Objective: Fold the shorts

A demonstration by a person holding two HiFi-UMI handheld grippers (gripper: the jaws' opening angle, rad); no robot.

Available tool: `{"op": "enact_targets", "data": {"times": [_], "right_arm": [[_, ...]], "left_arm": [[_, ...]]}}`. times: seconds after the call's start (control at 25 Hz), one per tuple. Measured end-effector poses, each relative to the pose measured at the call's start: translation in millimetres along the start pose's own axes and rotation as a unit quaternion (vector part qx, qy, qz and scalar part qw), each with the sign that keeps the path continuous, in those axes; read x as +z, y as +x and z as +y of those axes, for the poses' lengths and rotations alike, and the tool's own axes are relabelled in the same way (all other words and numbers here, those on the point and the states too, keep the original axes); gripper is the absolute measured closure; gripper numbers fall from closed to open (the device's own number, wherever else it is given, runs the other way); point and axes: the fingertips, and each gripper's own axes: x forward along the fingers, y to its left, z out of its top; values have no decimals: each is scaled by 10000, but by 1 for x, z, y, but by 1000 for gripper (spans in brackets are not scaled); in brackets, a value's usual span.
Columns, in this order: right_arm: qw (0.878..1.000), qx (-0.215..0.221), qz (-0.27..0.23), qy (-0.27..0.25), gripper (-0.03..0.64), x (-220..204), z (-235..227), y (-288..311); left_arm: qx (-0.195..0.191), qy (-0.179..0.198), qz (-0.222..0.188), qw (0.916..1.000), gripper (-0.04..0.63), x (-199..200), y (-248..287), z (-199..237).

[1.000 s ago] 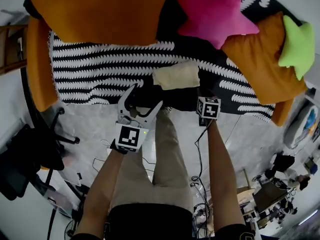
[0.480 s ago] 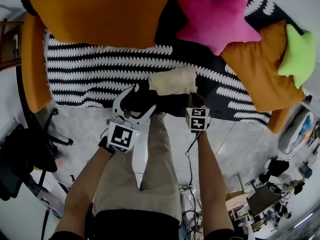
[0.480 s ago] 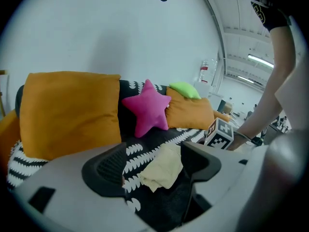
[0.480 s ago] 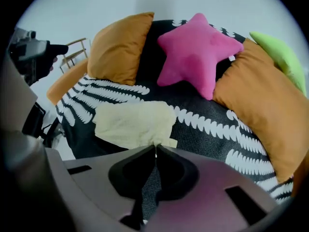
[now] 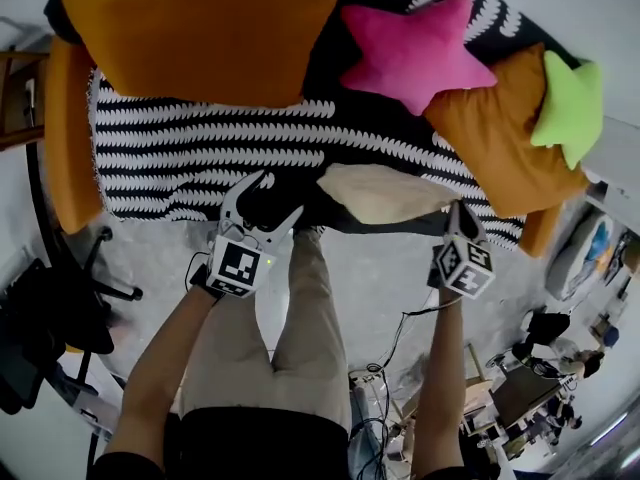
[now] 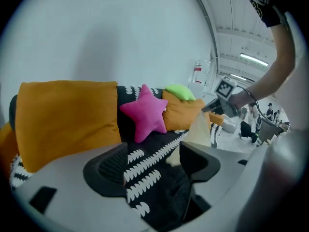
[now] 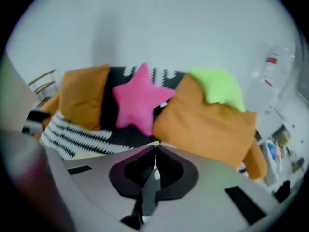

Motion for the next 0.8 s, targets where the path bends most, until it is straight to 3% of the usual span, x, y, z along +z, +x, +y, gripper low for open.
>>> {"op": "enact_targets", "data": {"times": [0.12, 0.2, 0.28, 0.36, 0.44, 0.52, 0.6, 0.68, 0.8], "right_arm": [[9864, -1042, -948, 850, 594, 61, -60, -73], [9805, -1088, -1425, 804, 594, 81, -44, -102], [9823, -727, -1662, 466, 594, 84, 9, -100], [9852, -40, -1712, 110, 594, 73, 89, -73], [9854, 1189, -1212, -91, 594, 40, 194, -44], [9673, 2456, -589, -236, 574, 13, 296, -37], [9487, 3109, -536, -224, 400, 4, 351, -42], [9453, 3203, -600, -158, 401, -4, 357, -42], [9641, 2622, -414, -112, 437, -35, 301, -12]], "left_arm": [[60, -15, -141, 9999, 255, 7, -8, 14], [153, -64, -254, 9995, 259, 8, -11, 20], [198, -125, -260, 9994, 262, 5, -11, 23], [242, -95, -201, 9995, 262, 1, -10, 29], [386, -79, -77, 9992, 262, -8, -15, 45], [637, -120, 27, 9979, 263, -20, -27, 71], [870, -166, 131, 9960, 264, -32, -40, 95], [981, -178, 235, 9947, 268, -43, -49, 107], [959, -105, 352, 9947, 270, -53, -53, 104]]}}
